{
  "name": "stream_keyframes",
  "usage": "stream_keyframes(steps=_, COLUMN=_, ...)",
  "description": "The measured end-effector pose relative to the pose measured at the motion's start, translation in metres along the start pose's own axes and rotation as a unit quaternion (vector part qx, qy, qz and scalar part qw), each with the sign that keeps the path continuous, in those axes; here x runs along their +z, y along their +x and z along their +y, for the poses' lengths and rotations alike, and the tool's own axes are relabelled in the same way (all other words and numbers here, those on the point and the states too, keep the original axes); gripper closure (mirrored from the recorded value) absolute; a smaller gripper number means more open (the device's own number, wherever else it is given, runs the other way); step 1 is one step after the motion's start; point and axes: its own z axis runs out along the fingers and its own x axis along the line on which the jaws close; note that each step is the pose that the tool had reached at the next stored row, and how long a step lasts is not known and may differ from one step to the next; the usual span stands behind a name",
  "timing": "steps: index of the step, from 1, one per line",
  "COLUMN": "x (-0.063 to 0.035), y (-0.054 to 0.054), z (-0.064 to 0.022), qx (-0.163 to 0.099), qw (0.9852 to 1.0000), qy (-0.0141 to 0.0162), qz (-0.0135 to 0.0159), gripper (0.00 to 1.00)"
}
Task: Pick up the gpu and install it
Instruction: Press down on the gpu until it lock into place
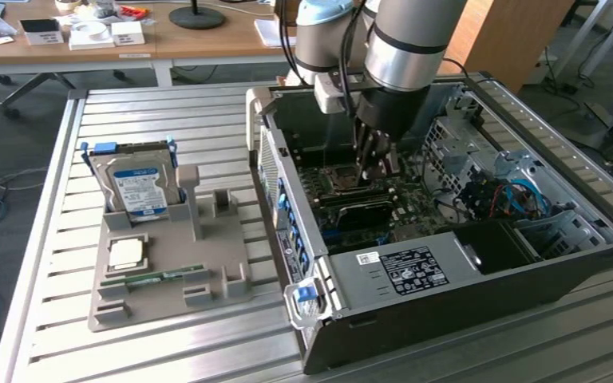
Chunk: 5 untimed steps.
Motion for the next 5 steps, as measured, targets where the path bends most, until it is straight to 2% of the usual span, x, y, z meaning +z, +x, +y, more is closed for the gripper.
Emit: stream_keyframes(steps=5, x=-0.0001, y=0.0000, z=0.0000, qx=0.000, qw=1.0000, qy=0.0000, qz=0.0001, gripper=0.89)
